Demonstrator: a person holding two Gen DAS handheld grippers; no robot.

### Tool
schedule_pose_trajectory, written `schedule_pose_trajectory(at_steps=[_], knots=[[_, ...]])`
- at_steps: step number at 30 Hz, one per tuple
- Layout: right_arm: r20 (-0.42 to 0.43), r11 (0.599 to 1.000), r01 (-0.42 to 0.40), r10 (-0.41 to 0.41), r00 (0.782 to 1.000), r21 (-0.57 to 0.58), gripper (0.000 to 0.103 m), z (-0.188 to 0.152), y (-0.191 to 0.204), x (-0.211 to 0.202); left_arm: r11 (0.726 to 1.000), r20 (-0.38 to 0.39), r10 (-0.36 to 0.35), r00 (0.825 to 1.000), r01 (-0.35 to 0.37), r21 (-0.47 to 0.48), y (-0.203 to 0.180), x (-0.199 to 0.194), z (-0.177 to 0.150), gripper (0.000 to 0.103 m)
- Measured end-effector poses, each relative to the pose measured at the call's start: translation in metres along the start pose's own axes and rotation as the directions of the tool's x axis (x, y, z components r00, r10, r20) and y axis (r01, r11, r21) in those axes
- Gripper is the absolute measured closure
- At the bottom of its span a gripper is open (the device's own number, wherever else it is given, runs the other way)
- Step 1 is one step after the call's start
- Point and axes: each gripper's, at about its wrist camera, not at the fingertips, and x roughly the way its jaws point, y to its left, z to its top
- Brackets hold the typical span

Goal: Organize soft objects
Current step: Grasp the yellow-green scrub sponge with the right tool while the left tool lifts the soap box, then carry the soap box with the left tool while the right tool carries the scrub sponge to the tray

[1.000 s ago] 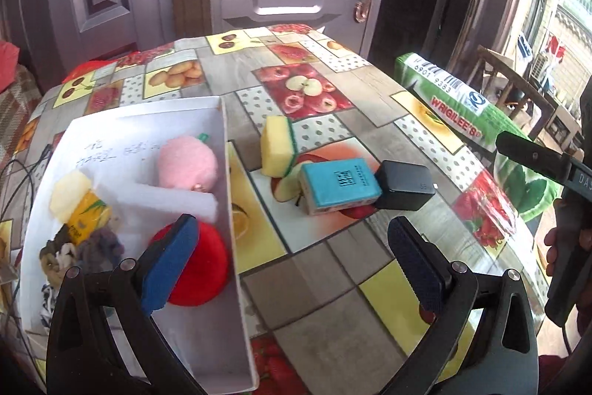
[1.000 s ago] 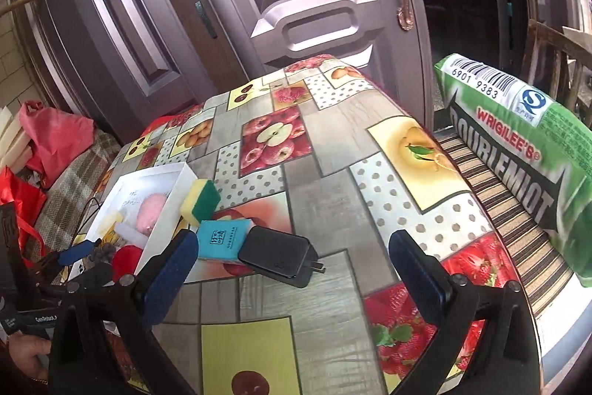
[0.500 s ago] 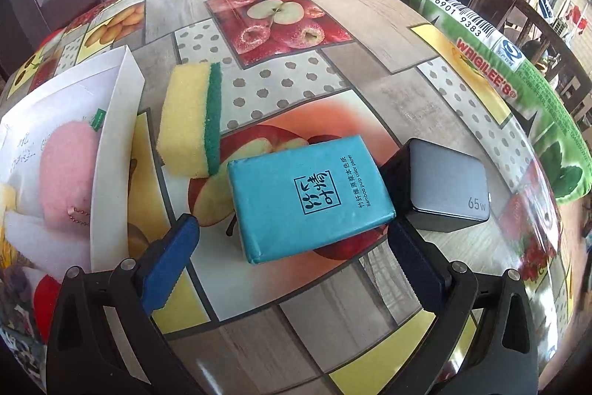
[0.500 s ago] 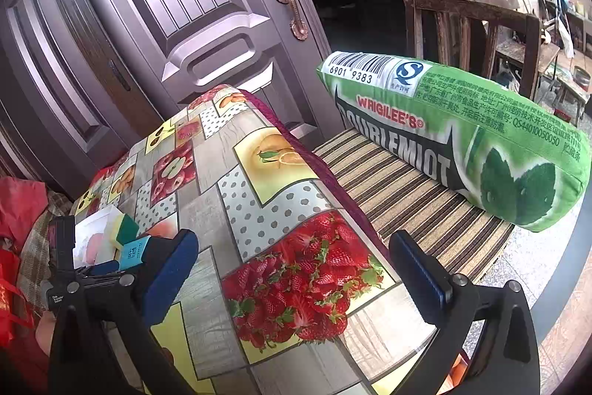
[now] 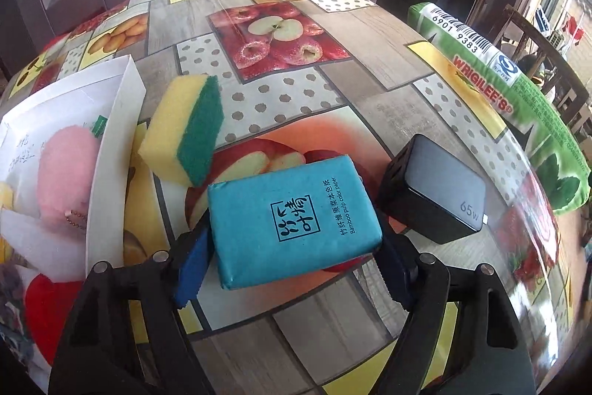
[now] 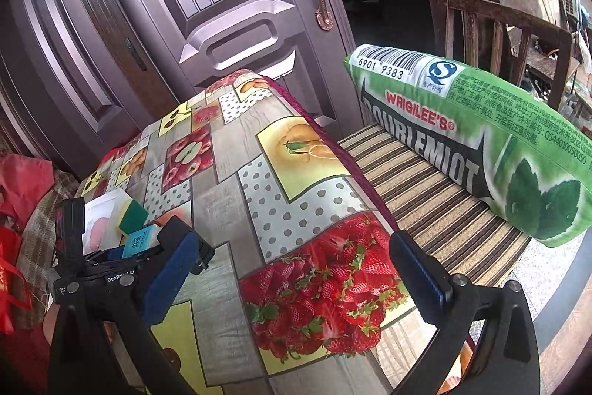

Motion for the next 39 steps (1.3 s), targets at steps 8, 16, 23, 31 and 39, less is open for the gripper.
schedule_pose_trajectory(at_steps=[8,16,23,31,39], knots=[[-0.152,0.944,-0.186,0.149,0.977,-0.271,0.000,0.026,0.103,0.075,0.994,0.074,-0.063,0.995,0.069,-0.089,0.006,-0.065,-0.049,0.024],[-0.311,0.921,-0.287,0.200,0.929,-0.265,0.022,0.011,0.195,0.164,0.985,0.149,-0.022,0.989,0.048,-0.168,0.034,-0.124,-0.083,0.024],[-0.333,0.927,-0.252,0.154,0.930,-0.276,0.029,-0.002,0.241,0.194,0.963,0.173,0.047,0.984,0.002,-0.268,0.070,-0.143,-0.102,0.024],[-0.355,0.900,-0.346,0.242,0.903,-0.267,0.077,-0.014,0.228,0.168,0.959,0.226,0.091,0.970,-0.024,-0.283,0.074,-0.161,-0.099,0.024],[-0.154,0.865,-0.441,0.414,0.897,-0.239,0.077,0.013,0.204,0.054,0.954,0.295,0.188,0.937,-0.103,-0.280,0.075,-0.196,-0.079,0.023]])
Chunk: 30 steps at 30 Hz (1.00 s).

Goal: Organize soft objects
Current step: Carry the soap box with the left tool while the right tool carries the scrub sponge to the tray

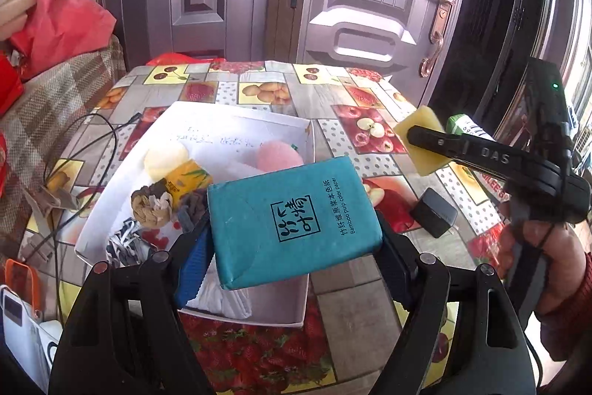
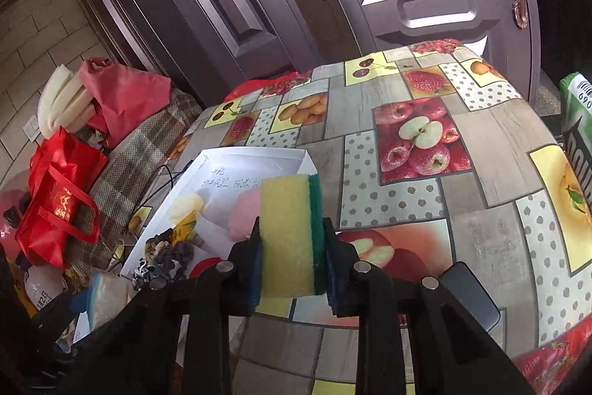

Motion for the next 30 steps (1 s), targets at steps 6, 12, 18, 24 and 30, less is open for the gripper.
schedule_pose_trajectory(at_steps=[6,12,18,24,30], knots=[[0.183,0.993,0.037,-0.016,0.983,-0.109,0.077,0.019,0.028,-0.057,1.000,0.079,0.024,0.997,-0.023,-0.013,0.007,-0.028,0.015,0.023],[0.240,0.991,0.024,0.009,0.971,-0.134,0.076,0.019,0.041,-0.081,0.999,0.137,0.038,0.990,-0.036,-0.017,0.014,-0.050,0.025,0.023],[0.254,0.986,0.009,0.035,0.967,-0.169,0.076,0.018,0.055,-0.089,0.998,0.181,0.061,0.982,-0.057,-0.027,0.022,-0.066,0.030,0.023],[0.256,0.981,-0.006,0.057,0.965,-0.194,0.076,0.018,0.065,-0.090,0.996,0.190,0.078,0.979,-0.068,-0.058,0.034,-0.072,0.027,0.023],[0.248,0.974,-0.024,0.082,0.965,-0.226,0.076,0.017,0.076,-0.088,0.994,0.212,0.091,0.973,-0.075,-0.082,0.044,-0.080,0.027,0.023]])
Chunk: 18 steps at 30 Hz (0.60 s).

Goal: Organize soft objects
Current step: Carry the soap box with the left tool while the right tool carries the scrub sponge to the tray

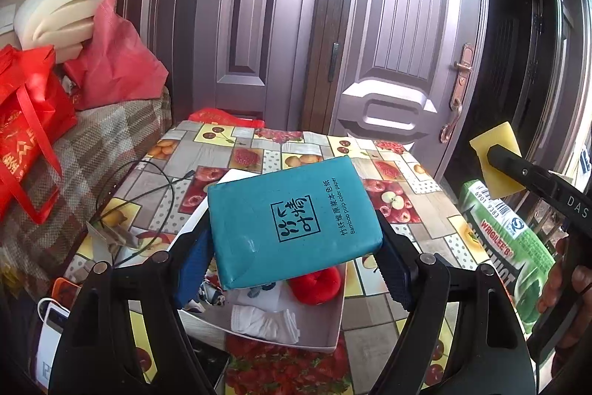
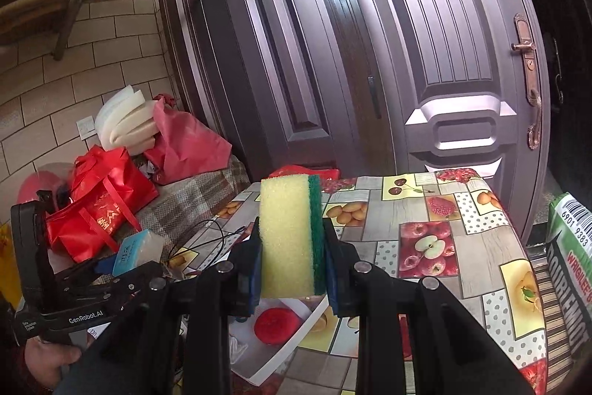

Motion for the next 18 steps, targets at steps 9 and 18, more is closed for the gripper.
schedule_pose_trajectory(at_steps=[9,18], knots=[[-0.017,1.000,-0.011,0.011,1.000,-0.018,0.076,-0.001,0.007,0.006,0.999,0.012,0.016,1.000,-0.015,-0.037,0.016,-0.003,-0.001,0.023],[-0.037,0.999,-0.030,0.029,0.999,-0.030,0.076,-0.001,0.015,0.018,0.997,0.012,0.038,0.999,-0.037,-0.069,0.032,-0.001,-0.001,0.023]])
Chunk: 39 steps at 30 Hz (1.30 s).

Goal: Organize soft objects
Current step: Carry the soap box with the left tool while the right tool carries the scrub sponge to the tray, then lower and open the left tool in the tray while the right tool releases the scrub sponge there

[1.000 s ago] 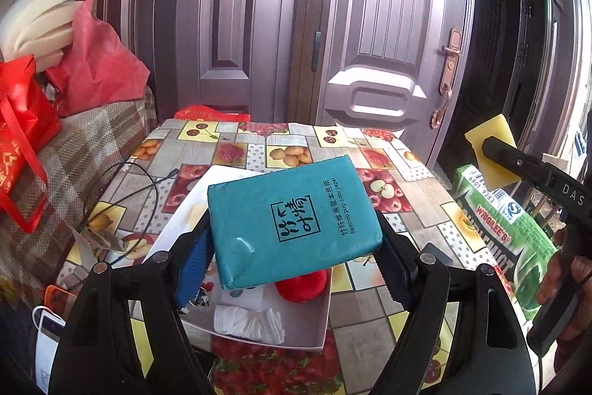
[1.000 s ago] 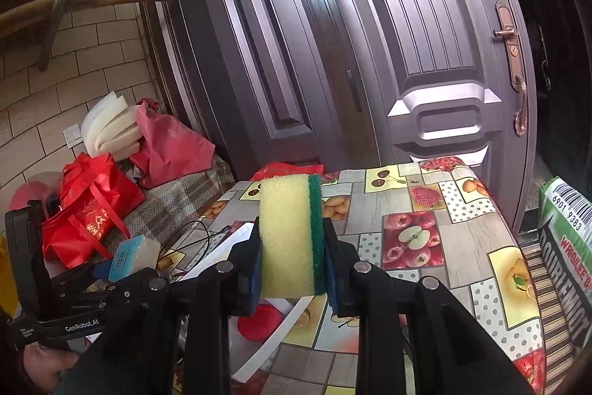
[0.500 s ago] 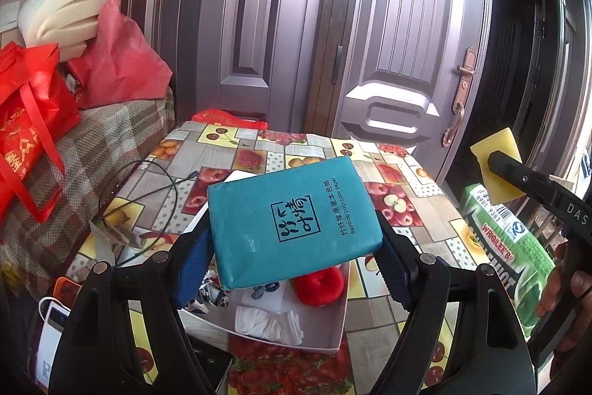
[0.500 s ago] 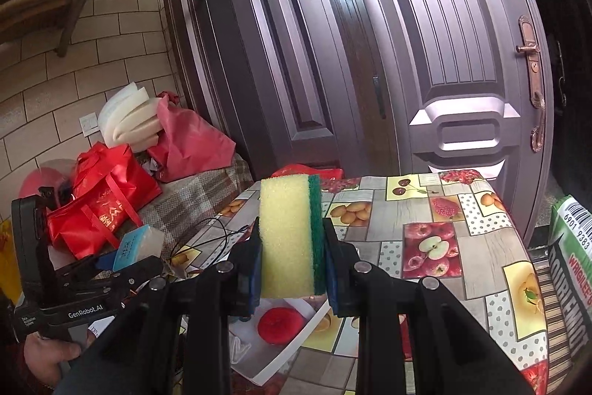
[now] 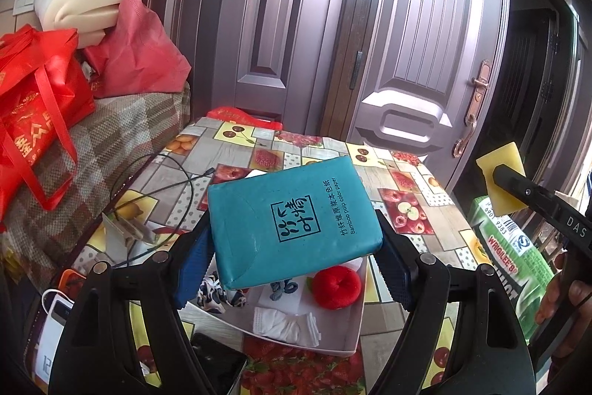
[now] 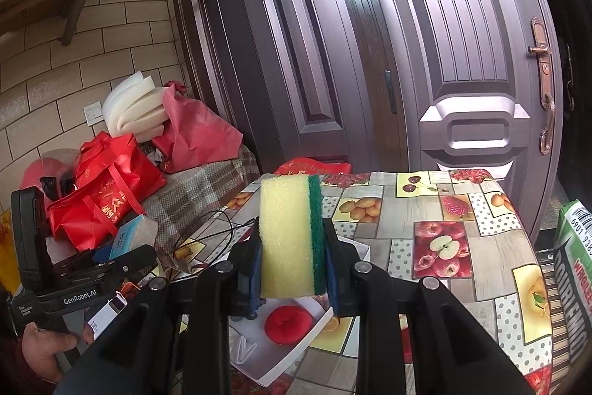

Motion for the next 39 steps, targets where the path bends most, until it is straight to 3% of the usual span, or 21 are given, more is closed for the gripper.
schedule_pose_trajectory(at_steps=[22,31,39], knots=[[-0.080,0.996,-0.086,0.083,0.993,-0.034,0.075,0.002,0.022,0.069,0.995,-0.049,0.072,0.996,-0.075,-0.063,0.045,0.035,0.000,0.023],[-0.160,0.995,-0.095,0.091,0.983,-0.019,0.075,0.004,0.025,0.127,0.994,-0.087,0.052,0.995,-0.060,-0.088,0.067,0.098,0.036,0.023],[-0.309,0.997,-0.047,0.062,0.949,0.057,0.075,-0.026,0.009,0.192,0.996,-0.219,0.024,0.975,-0.043,-0.083,0.064,0.167,0.023,0.023]])
